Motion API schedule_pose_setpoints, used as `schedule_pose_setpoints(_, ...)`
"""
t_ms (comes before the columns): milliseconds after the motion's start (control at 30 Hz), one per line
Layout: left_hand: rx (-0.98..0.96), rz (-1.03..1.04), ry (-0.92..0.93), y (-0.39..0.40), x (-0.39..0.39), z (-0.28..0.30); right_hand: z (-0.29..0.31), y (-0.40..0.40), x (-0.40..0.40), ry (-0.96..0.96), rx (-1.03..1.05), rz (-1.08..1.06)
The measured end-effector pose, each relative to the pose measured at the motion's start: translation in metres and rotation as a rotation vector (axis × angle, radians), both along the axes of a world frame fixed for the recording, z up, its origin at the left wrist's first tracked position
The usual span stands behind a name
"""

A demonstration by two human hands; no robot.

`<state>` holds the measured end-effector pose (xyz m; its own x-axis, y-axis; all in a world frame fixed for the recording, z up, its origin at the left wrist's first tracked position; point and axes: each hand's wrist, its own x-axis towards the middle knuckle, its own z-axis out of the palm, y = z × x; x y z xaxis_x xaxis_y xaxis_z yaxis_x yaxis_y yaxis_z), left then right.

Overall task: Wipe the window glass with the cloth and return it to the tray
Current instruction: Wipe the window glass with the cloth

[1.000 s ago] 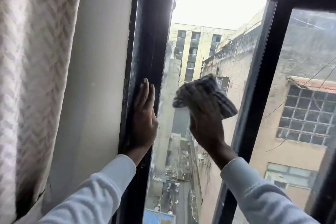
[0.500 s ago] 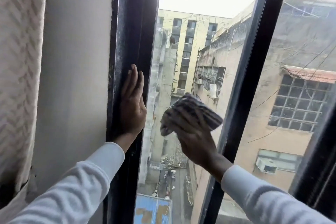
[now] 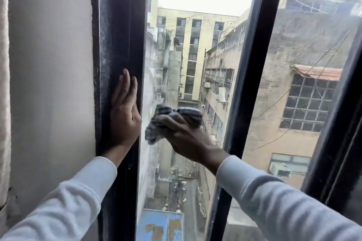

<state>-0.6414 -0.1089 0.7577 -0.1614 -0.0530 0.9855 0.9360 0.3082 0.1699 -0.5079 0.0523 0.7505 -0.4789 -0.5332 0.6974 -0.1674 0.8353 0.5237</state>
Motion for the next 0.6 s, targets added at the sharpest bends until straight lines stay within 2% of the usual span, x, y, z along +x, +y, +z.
schedule_pose_setpoints(33, 0.000, 0.004, -0.007, 0.000, 0.000, 0.000, 0.029, 0.005, -0.003, 0.104, -0.060, 0.014)
schedule_pose_setpoints(100, 0.003, 0.011, -0.013, 0.000, -0.002, 0.000, 0.064, 0.025, 0.009, 0.312, -0.255, -0.109)
schedule_pose_setpoints(167, 0.012, 0.010, -0.010, 0.002, -0.004, -0.002, 0.042, 0.040, 0.026, 0.409, -0.386, -0.248)
schedule_pose_setpoints(200, 0.014, 0.011, -0.010, 0.002, -0.005, -0.002, 0.015, 0.041, 0.031, 0.404, -0.410, -0.249)
schedule_pose_setpoints(267, 0.007, 0.017, -0.013, 0.002, -0.007, -0.003, -0.045, 0.027, 0.030, 0.233, -0.329, -0.178)
schedule_pose_setpoints(333, -0.017, 0.021, -0.003, 0.001, -0.009, -0.003, -0.081, 0.016, 0.022, 0.019, -0.141, -0.090)
schedule_pose_setpoints(433, -0.056, 0.060, -0.011, 0.001, -0.007, -0.005, -0.074, 0.027, 0.022, -0.155, 0.060, 0.035)
schedule_pose_setpoints(500, -0.037, 0.075, -0.045, 0.005, 0.001, -0.003, -0.062, 0.039, 0.034, -0.284, 0.108, 0.028)
schedule_pose_setpoints(600, 0.024, 0.082, -0.132, 0.017, 0.018, 0.009, -0.043, 0.049, 0.050, -0.373, 0.153, -0.006)
